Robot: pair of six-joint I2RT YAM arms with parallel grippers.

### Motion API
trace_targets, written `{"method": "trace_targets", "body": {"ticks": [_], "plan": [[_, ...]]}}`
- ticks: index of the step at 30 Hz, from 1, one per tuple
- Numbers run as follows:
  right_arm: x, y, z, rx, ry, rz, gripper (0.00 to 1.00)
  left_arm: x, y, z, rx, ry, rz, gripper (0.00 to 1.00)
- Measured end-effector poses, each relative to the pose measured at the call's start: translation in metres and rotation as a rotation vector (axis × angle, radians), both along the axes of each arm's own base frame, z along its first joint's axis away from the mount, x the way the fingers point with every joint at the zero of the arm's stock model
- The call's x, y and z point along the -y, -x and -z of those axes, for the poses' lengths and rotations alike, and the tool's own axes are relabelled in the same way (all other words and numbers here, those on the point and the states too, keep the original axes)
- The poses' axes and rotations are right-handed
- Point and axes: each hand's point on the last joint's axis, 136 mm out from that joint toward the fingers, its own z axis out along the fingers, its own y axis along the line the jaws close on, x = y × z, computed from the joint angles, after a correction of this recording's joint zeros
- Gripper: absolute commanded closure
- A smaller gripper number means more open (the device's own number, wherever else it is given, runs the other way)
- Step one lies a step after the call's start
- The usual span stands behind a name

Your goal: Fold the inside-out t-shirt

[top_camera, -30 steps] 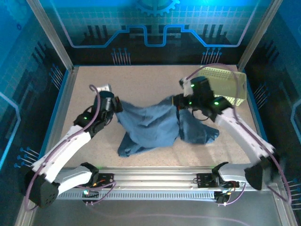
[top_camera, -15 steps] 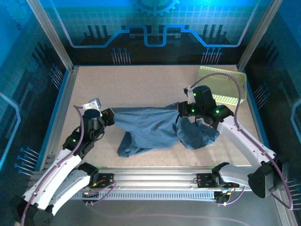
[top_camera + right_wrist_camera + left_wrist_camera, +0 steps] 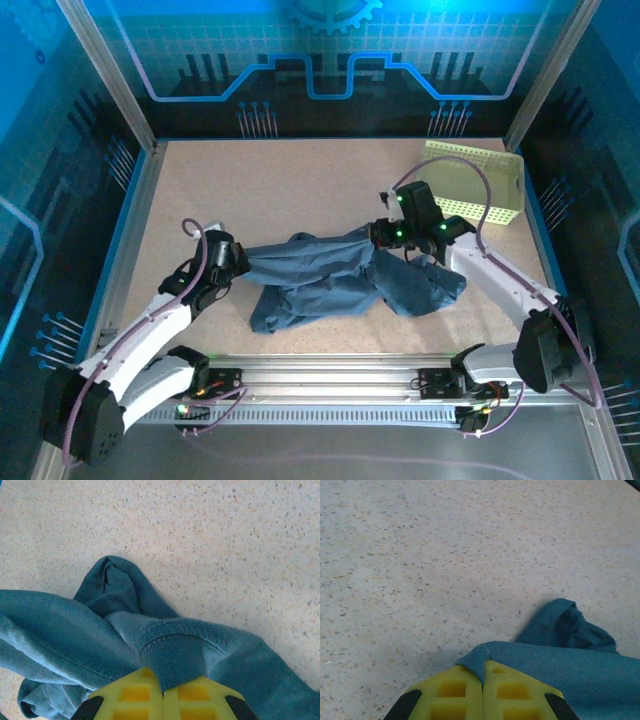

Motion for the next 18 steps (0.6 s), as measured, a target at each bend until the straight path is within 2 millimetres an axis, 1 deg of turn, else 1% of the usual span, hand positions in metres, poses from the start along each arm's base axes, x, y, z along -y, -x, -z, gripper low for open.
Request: {"method": "trace_targets", "body": {"ticks": [3,4,6,9,12,13,15,18], "plan": [[-0.008,-0.015,-0.005,0.009,-0.003,-0.013,0.62,-0.014,-0.007,-0.003,-0.005,0.010,-0.062,1.00],[-0.011,-0.020,-0.005,0.008,-0.003,-0.012,0.58,-0.020,-0.008,-0.002,-0.011,0.015,-0.089,1.00],[-0.013,-0.025,0.002,0.001,0.018,-0.024,0.50,-0.032,-0.008,0.005,-0.039,0.024,-0.140,1.00],[-0.006,-0.022,0.008,-0.009,0.069,-0.027,0.47,-0.049,-0.004,0.015,-0.074,0.031,-0.199,1.00],[0.004,-0.019,0.003,0.016,0.110,-0.024,0.46,-0.060,0.004,0.023,-0.099,0.035,-0.239,1.00],[0.006,-0.017,0.002,0.027,0.117,-0.028,0.46,-0.062,0.005,0.025,-0.101,0.044,-0.244,1.00],[0.016,-0.009,-0.001,0.042,0.133,-0.026,0.46,-0.068,0.010,0.029,-0.108,0.054,-0.262,1.00],[0.024,-0.001,0.005,0.035,0.142,-0.033,0.45,-0.070,0.011,0.033,-0.120,0.066,-0.269,1.00]]}}
